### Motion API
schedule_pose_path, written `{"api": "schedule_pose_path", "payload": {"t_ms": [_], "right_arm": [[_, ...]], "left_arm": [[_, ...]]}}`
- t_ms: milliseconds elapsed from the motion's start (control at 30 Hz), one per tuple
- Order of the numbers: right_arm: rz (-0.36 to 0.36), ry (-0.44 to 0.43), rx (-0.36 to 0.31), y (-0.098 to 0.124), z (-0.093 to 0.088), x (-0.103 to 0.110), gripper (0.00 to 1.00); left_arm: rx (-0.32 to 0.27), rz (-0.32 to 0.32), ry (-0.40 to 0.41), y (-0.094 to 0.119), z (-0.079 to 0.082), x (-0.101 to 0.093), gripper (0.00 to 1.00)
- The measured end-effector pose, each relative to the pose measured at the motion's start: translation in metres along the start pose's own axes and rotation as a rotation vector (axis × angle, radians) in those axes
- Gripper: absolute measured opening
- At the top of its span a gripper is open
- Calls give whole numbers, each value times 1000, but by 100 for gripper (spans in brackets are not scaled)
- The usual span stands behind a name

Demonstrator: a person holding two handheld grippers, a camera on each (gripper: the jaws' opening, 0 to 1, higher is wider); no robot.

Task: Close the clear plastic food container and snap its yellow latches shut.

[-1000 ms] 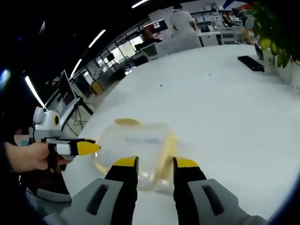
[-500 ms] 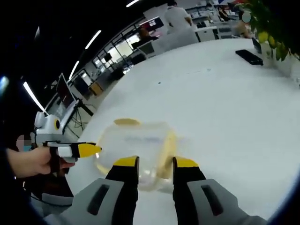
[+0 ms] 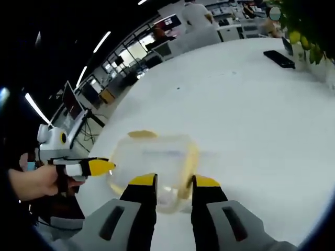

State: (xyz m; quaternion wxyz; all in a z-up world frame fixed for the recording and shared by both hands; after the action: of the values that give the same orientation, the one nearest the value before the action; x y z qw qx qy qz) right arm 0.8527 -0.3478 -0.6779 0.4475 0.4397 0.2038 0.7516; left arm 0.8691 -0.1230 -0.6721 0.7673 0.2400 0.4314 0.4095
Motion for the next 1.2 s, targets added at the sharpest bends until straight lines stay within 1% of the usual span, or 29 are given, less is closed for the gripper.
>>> {"api": "schedule_pose_path", "payload": {"t_ms": [67, 200, 233, 333, 367, 500, 567, 600, 700, 733, 833, 967, 1033, 1067, 1133, 1200], "right_arm": [[-1, 0, 1, 0, -1, -1, 21], [9, -2, -13, 0, -1, -3, 23], [12, -7, -15, -1, -1, -4, 23], [26, 3, -31, -2, -1, -4, 26], [26, 8, -31, -2, -2, -4, 27], [-1, 126, -34, -3, 0, 2, 31], [-18, 178, -29, -2, 3, 3, 31], [-25, 201, -28, -2, 4, 4, 31], [-54, 265, -39, 1, 9, 4, 28], [-55, 268, -42, 1, 9, 5, 27], [-50, 266, -50, 1, 13, 5, 28], [-56, 281, -67, 2, 18, 6, 27], [-67, 302, -77, 3, 21, 6, 25], [-67, 313, -89, 3, 22, 7, 24], [-40, 315, -106, 4, 24, 12, 19], [-23, 351, -111, 2, 26, 17, 17]], "left_arm": [[-2, 0, -12, 1, 0, 0, 17], [6, -13, -10, -1, 2, 4, 19], [6, -15, -11, -3, 0, 2, 19], [2, -27, -6, -3, 3, 5, 21], [-1, -29, -15, -4, 2, 4, 21], [-18, -20, -113, -5, 6, 3, 21], [-20, -3, -145, -4, 8, 3, 21], [-19, -9, -171, -3, 11, 3, 21], [-24, 0, -233, -2, 16, 2, 21], [-21, 3, -268, 0, 19, 2, 21], [-15, 2, -340, 1, 23, -3, 21], [-3, 6, -410, 1, 24, -10, 21], [-6, 9, -467, 2, 27, -12, 21], [-5, 10, -515, 1, 28, -13, 21], [-5, 2, -575, 0, 31, -17, 21], [1, -8, -599, -1, 30, -21, 21]]}}
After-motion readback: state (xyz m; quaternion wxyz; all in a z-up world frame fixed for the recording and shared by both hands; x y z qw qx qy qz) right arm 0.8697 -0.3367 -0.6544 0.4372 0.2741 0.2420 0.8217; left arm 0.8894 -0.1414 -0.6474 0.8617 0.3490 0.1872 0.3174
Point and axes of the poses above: the point that each gripper's makers call its tool centre point, and the gripper's own axes: y roughly backward along the fingers, x roughly to its left, z roughly out of its top, the point moved 7 cm from there along y, roughly backward along the fingers, and after that the axes turned 6 degrees about x, right-handed, at the moved point
